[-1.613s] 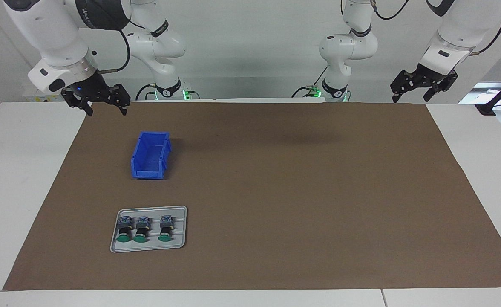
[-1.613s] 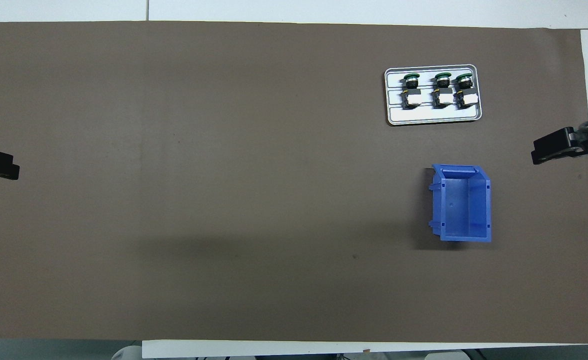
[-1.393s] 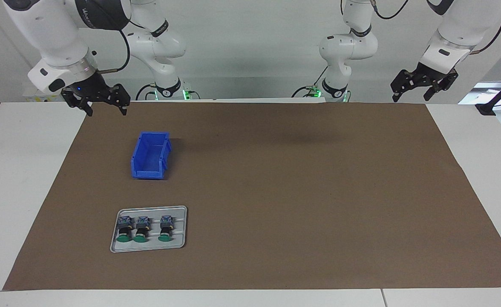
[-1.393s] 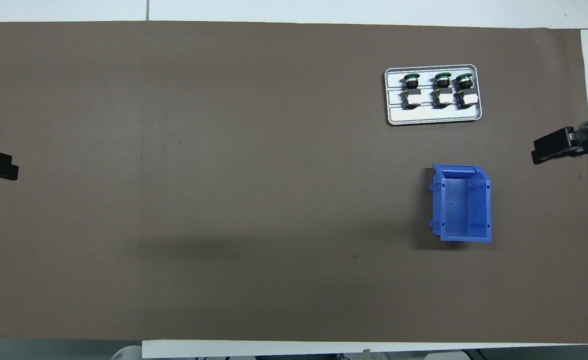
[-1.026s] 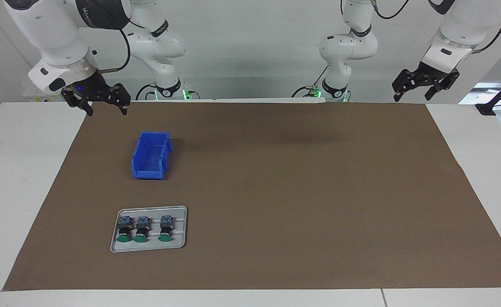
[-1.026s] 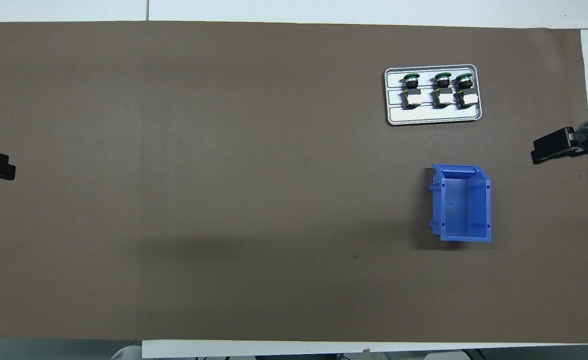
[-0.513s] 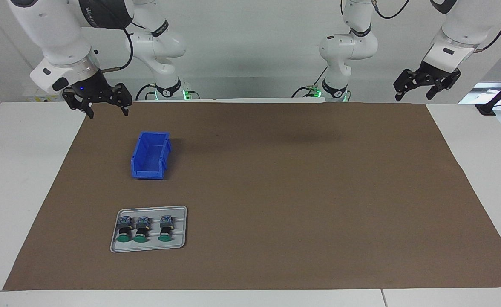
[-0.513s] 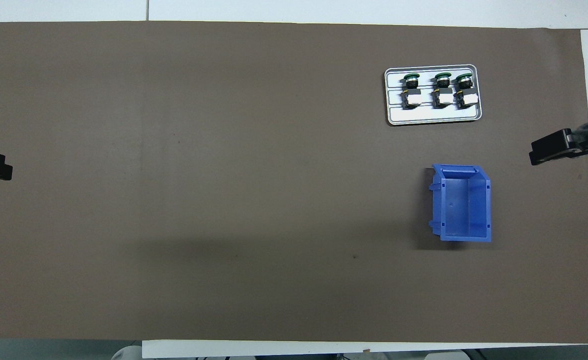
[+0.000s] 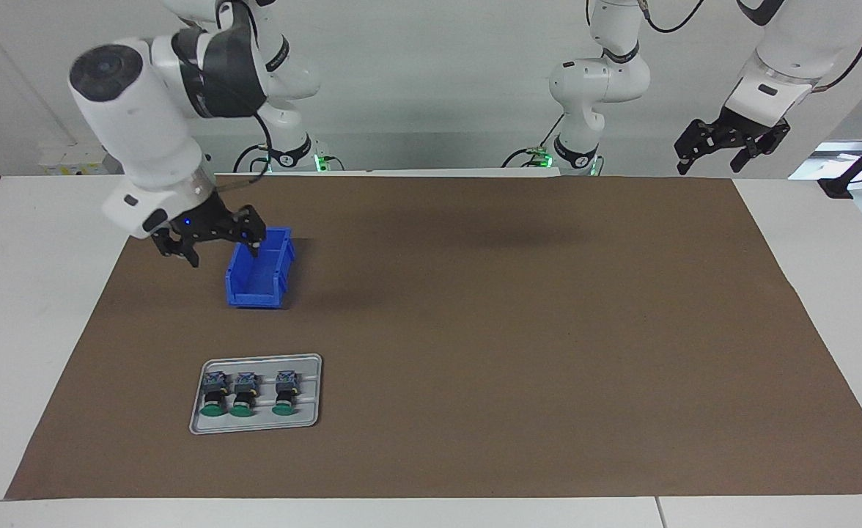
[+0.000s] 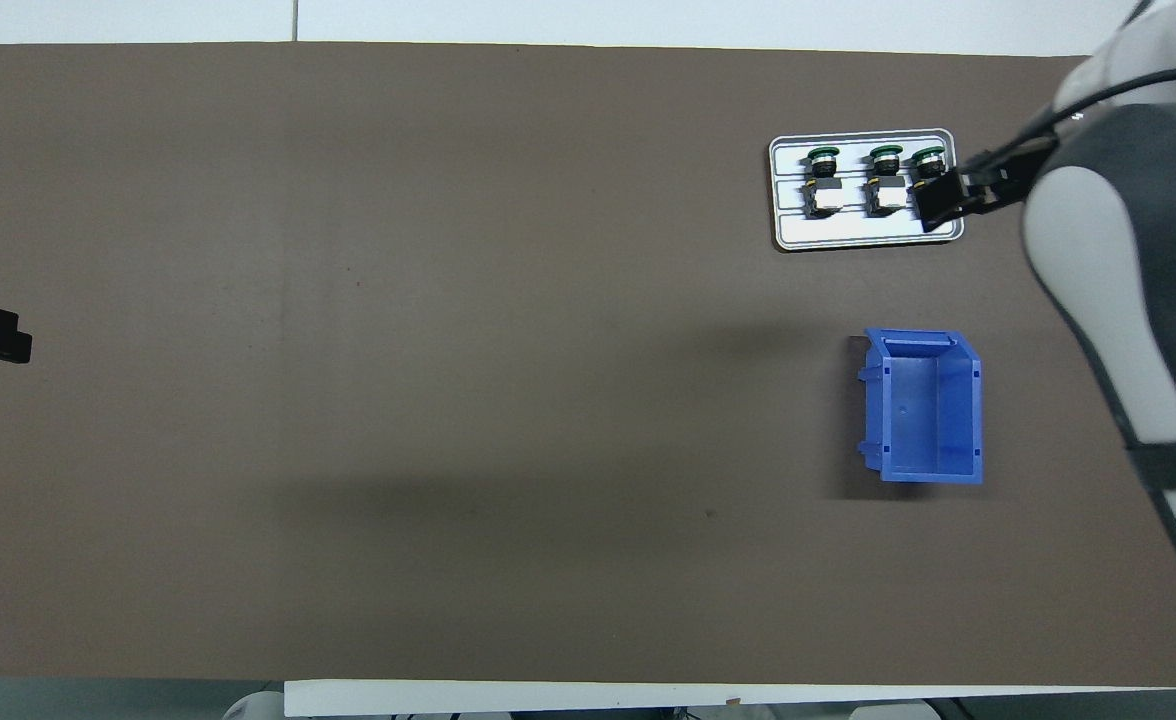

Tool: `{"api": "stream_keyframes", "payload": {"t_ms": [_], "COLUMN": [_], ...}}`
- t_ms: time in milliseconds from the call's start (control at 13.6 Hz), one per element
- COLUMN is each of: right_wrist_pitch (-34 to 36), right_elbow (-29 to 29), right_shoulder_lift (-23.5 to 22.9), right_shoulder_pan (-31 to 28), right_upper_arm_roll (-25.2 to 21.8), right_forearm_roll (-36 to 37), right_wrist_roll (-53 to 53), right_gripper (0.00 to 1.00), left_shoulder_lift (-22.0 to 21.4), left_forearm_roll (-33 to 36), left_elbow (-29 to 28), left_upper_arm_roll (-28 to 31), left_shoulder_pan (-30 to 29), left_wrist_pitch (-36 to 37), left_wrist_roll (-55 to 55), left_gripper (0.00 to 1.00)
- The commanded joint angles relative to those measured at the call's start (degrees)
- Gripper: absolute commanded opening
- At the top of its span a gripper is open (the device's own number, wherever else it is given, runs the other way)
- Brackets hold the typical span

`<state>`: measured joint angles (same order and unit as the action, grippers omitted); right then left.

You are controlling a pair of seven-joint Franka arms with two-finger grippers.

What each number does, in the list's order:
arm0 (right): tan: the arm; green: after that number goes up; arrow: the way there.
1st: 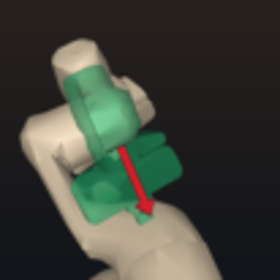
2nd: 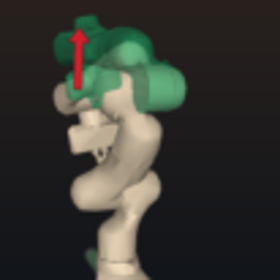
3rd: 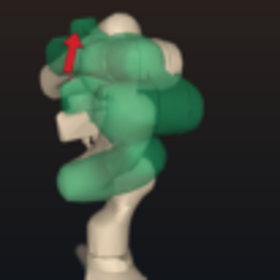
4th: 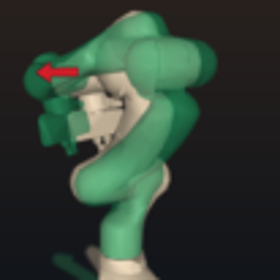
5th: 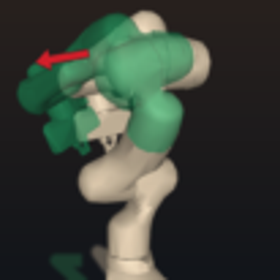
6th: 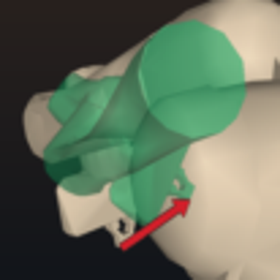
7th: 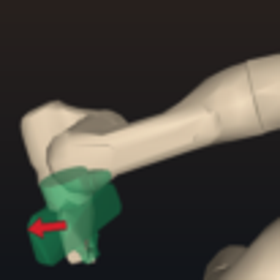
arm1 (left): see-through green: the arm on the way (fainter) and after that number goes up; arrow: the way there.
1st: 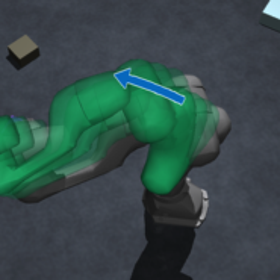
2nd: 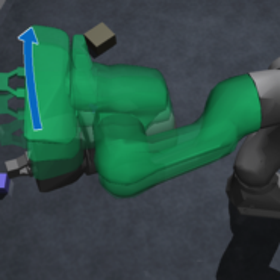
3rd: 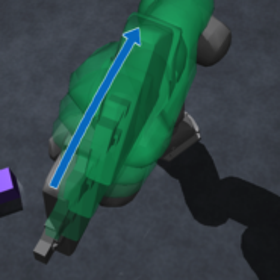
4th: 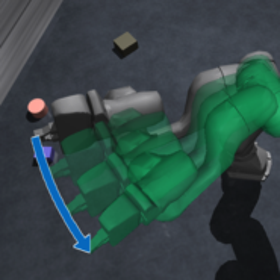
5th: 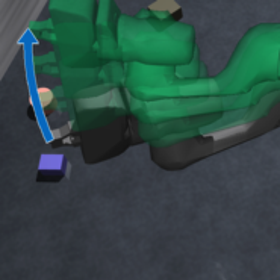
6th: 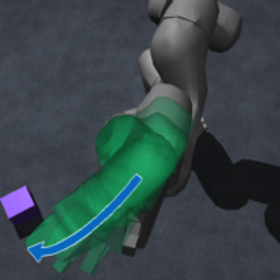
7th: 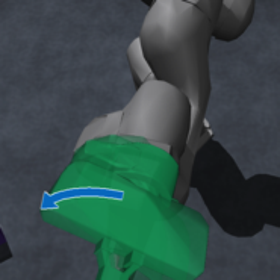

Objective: Place and press button with both arms
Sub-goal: 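Reach the right gripper to the metal tray and grasp a button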

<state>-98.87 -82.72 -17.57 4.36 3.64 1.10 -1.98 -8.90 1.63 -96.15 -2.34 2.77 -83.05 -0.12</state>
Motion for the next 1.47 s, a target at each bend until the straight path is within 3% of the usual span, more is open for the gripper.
{"api": "stream_keyframes", "payload": {"t_ms": [0, 440, 1393], "right_wrist_pitch": [-6.04, -21.77, -31.56], "right_elbow": [4.5, 3.8, -4.64], "right_shoulder_lift": [-8.69, -17.49, -18.82], "right_shoulder_pan": [1.0, 0.3, -0.49], "right_upper_arm_roll": [0.31, 0.31, 0.31], "right_forearm_roll": [-0.92, -0.49, -1.28], "right_wrist_roll": [1.89, 1.89, 2.16], "right_gripper": [1.0, 0.95, 0.9], "left_shoulder_lift": [-1.47, -1.82, -3.05], "left_forearm_roll": [1.01, 1.01, 0.92], "left_elbow": [-1.4, -2.1, -4.39], "left_upper_arm_roll": [0.31, 0.49, 0.4], "left_shoulder_pan": [0.22, 0.13, 0.48], "left_wrist_pitch": [0.25, 0.17, -0.8], "left_wrist_roll": [-0.05, -0.14, -0.67], "left_gripper": [1.0, 1.0, 1.0]}}
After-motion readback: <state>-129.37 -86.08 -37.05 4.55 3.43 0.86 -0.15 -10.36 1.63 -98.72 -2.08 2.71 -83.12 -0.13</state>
